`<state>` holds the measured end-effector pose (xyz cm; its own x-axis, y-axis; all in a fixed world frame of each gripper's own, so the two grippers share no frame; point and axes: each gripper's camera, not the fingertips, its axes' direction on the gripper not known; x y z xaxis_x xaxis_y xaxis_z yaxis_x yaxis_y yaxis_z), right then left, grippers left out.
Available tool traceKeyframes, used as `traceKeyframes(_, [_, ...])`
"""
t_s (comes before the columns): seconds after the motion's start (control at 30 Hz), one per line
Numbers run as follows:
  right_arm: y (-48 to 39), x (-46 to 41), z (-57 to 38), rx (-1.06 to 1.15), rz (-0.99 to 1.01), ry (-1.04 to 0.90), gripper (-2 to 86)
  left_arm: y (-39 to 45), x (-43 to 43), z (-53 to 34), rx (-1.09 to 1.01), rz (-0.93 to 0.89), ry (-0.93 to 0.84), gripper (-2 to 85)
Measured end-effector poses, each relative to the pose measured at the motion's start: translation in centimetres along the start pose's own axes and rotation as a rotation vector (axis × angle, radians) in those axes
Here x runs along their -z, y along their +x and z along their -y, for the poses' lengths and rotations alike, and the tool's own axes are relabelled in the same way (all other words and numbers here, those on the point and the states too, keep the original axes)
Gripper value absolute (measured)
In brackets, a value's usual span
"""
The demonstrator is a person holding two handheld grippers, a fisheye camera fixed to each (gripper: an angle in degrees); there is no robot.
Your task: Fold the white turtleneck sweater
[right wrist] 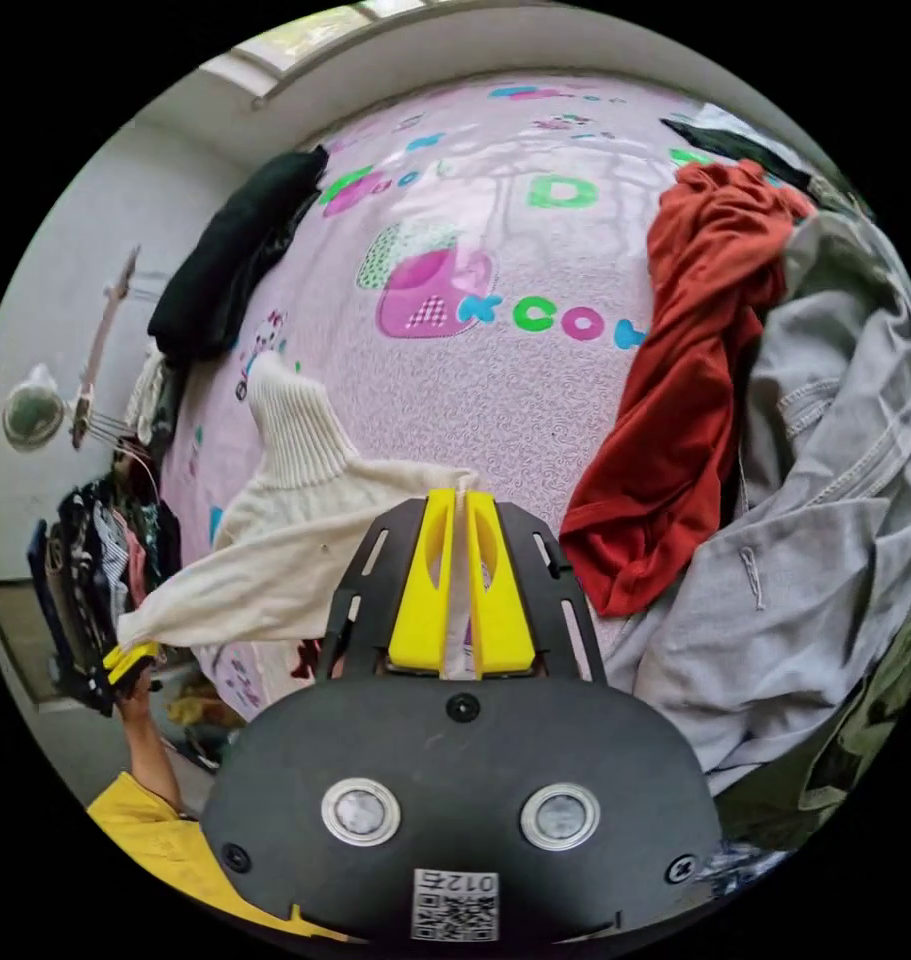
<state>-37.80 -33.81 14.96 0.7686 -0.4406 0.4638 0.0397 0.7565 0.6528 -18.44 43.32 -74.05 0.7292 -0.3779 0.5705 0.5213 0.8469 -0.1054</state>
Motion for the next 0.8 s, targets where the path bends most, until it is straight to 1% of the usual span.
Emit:
traceKeyframes(0.03, [0.3,-0.2,0.0,-0.004,0.011,0.001,2.0,-3.2,-3.1,-0.5,0.078,-0.058,-0.074,5.4])
traceKeyframes(0.07, [0.4,-0.7,-0.1,0.011,0.034,0.004,2.0,-5.9,-6.1,-1.3,0.146,-0.102,-0.112,5.4])
traceKeyframes(0.1, [0.3,-1.3,-0.2,0.034,0.049,-0.002,2.0,-7.2,-7.5,-1.7,0.169,-0.130,-0.127,5.3])
traceKeyframes(0.17, [-0.1,-2.0,-0.5,0.046,0.043,0.010,2.0,-11.7,-12.9,-3.6,0.274,-0.246,-0.199,5.4])
traceKeyframes(0.23, [-0.5,-2.0,-1.1,0.047,0.025,0.038,2.1,-14.4,-15.8,-5.1,0.339,-0.338,-0.227,5.7])
traceKeyframes(0.27, [-0.9,-1.5,-1.7,0.041,-0.014,0.083,2.2,-16.1,-17.1,-6.1,0.393,-0.384,-0.229,5.8])
traceKeyframes(0.33, [-2.2,-0.2,-3.2,0.097,-0.081,0.159,2.2,-18.2,-18.0,-7.5,0.449,-0.446,-0.195,6.0])
traceKeyframes(0.37, [-3.4,0.4,-4.5,0.172,-0.099,0.180,2.3,-19.3,-18.3,-8.2,0.466,-0.494,-0.165,6.0])
traceKeyframes(0.47, [-6.5,0.4,-8.8,0.380,-0.137,0.149,2.6,-21.4,-18.8,-9.9,0.497,-0.601,-0.095,6.1])
traceKeyframes(0.53, [-8.2,-0.3,-11.5,0.487,-0.160,0.131,2.7,-22.2,-19.8,-11.0,0.511,-0.590,-0.110,6.1])
traceKeyframes(0.6, [-9.9,-2.7,-14.0,0.586,-0.202,0.030,3.1,-22.9,-21.8,-12.2,0.528,-0.533,-0.191,6.1])
traceKeyframes(0.63, [-10.3,-3.4,-14.5,0.603,-0.222,-0.001,3.2,-23.3,-23.3,-13.1,0.536,-0.511,-0.234,6.2])
traceKeyframes(0.7, [-11.1,-6.0,-15.8,0.658,-0.349,-0.069,3.7,-23.7,-25.3,-14.4,0.541,-0.515,-0.264,6.3])
traceKeyframes(0.77, [-11.4,-6.3,-16.2,0.668,-0.350,-0.047,2.7,-24.7,-27.8,-16.5,0.582,-0.526,-0.293,6.2])
traceKeyframes(0.8, [-11.5,-6.4,-15.9,0.648,-0.374,-0.067,1.9,-25.0,-28.3,-17.1,0.600,-0.533,-0.291,6.2])
